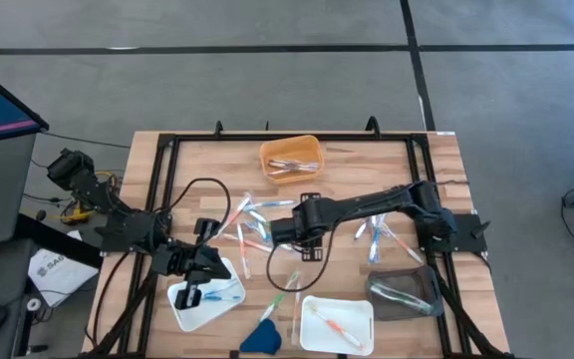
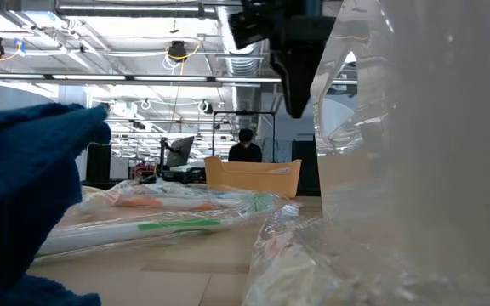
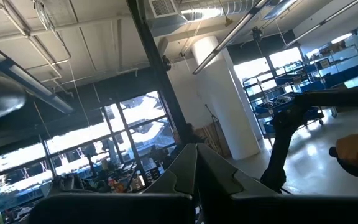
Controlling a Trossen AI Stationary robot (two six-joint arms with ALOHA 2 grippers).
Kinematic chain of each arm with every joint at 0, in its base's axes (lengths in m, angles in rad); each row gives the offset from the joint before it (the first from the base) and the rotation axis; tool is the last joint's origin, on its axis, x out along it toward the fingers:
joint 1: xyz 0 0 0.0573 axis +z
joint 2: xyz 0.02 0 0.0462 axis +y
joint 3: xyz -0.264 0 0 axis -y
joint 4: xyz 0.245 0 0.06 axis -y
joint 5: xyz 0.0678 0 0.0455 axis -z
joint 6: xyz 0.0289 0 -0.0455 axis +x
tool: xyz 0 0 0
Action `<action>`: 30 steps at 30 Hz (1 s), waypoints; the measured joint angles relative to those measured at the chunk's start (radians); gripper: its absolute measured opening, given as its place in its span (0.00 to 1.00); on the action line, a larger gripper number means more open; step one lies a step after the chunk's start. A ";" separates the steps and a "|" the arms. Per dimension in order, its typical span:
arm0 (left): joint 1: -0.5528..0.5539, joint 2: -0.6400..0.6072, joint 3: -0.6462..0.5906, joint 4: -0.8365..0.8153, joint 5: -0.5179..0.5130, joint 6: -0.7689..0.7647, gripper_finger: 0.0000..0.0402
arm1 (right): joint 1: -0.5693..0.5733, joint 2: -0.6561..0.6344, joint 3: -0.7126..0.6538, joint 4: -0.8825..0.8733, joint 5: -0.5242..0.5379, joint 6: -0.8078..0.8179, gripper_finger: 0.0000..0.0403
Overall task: Pick & Place Toothbrushes
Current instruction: Put the orange toothbrush into the right white bin
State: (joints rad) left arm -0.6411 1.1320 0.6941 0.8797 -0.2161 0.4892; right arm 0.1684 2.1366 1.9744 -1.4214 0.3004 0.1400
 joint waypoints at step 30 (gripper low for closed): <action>0.001 0.000 0.000 0.012 -0.002 0.003 0.00 | -0.016 -0.945 -0.973 0.404 -0.039 0.269 0.46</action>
State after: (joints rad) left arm -0.6403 1.1316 0.6941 0.8913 -0.2180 0.4927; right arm 0.1524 1.1914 1.0012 -1.0175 0.2610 0.4092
